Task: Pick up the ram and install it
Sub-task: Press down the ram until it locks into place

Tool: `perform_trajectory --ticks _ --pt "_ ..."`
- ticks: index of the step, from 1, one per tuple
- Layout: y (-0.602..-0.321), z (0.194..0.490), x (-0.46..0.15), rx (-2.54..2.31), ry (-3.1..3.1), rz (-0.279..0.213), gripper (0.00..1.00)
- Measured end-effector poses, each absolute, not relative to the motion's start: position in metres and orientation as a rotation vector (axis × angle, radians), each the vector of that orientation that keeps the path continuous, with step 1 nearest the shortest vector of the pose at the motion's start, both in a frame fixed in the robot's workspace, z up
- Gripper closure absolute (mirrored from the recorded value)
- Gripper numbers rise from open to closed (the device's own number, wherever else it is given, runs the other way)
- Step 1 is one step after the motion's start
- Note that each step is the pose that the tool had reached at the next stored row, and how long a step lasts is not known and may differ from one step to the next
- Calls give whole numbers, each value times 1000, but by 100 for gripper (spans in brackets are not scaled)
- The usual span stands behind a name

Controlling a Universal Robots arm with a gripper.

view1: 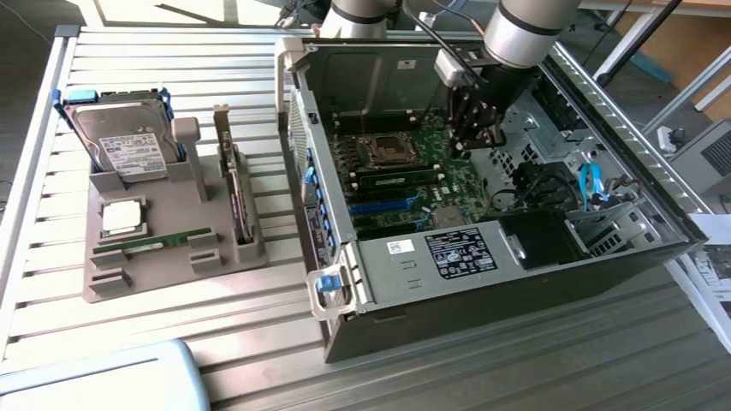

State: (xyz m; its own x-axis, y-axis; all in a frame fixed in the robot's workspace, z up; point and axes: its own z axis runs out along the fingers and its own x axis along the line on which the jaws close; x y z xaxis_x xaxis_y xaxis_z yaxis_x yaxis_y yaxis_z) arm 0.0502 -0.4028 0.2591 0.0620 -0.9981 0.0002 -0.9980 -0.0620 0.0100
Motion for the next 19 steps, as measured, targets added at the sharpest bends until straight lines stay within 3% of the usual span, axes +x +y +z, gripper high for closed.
perform_trajectory --ticks 10,19 --pt "-403 245 38 2283 -2146 -10 89" --pt "-403 241 38 2256 -2121 45 89"
